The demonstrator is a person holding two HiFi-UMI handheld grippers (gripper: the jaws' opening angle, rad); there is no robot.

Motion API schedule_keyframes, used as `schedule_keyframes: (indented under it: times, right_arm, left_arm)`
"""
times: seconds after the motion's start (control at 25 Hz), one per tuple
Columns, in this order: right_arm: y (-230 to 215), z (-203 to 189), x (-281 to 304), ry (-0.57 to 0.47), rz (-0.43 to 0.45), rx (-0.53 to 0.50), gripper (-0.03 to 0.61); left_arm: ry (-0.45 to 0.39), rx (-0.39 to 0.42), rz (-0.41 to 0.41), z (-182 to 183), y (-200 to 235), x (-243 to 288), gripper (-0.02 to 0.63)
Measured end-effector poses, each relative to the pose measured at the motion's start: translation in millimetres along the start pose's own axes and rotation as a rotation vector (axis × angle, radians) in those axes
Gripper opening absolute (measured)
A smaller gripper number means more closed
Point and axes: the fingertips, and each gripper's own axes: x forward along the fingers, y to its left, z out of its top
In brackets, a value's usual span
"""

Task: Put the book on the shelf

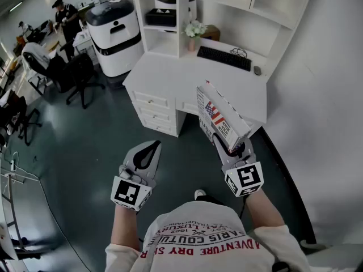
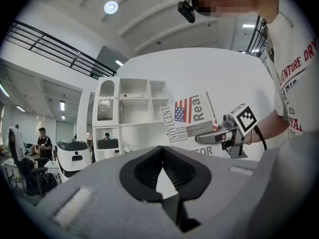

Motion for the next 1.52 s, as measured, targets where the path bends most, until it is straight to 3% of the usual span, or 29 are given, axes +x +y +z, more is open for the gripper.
schedule_keyframes:
  times: [0.48,0.68,0.92,1.2,1.52]
  right_arm:
    - [9,1,1,0.007,-0.005,0.007,0.160]
    - [23,-8,12,0.022,0.000,-0.010,0.160]
    - [-3,-27,46,0.037,0.002,0.052,0.160]
    - [-47,-28,152,0.019,0.000,0.070,0.160]
    - [-141,-21,273,0.014,-0.053,0.071,0.160]
  left_arm:
    - [0.018,-0.018,0.021,0,8,-4,0.005]
    - [0.045,-0.038,0.059,-17,26,-9,0.005]
    - [0.063,-0.029,0.086,-31,46,16,0.005]
    - [0.073,0.001,0.093,-36,127,86,0.005]
    - [0.052,0.014,0.040,-33,211,220,0.005]
